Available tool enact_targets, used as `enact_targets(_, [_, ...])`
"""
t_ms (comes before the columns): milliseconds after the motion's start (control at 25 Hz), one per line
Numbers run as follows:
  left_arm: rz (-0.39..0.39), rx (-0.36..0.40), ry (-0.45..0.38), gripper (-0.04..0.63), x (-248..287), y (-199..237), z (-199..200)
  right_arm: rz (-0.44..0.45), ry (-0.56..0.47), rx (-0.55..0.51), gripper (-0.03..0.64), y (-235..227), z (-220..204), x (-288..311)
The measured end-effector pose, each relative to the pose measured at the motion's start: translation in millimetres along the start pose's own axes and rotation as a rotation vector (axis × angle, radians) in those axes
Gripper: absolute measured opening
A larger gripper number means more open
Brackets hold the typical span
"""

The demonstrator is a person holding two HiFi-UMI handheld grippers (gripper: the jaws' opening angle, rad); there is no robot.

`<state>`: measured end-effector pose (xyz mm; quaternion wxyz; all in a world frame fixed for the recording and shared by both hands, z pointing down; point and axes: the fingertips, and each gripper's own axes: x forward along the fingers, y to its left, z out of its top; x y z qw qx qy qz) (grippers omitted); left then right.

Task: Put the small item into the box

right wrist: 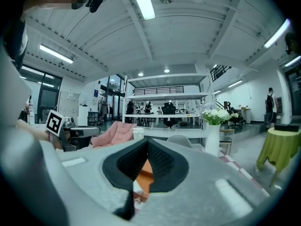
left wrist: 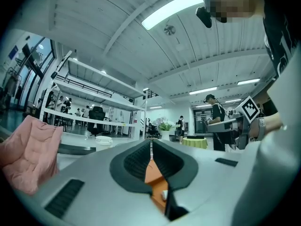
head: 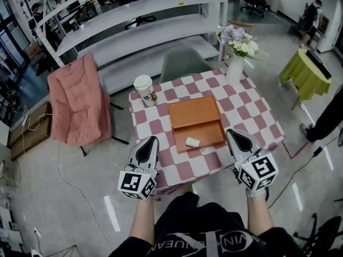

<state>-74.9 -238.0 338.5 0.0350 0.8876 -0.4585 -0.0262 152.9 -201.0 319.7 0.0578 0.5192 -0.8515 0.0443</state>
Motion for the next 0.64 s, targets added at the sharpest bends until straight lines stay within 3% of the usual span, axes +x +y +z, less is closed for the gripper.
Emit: enact_targets(640, [0.002, 0.001, -0.011, 0.020, -9, -8, 6, -0.016, 0.001, 0.004, 0.006, 0, -5, -22])
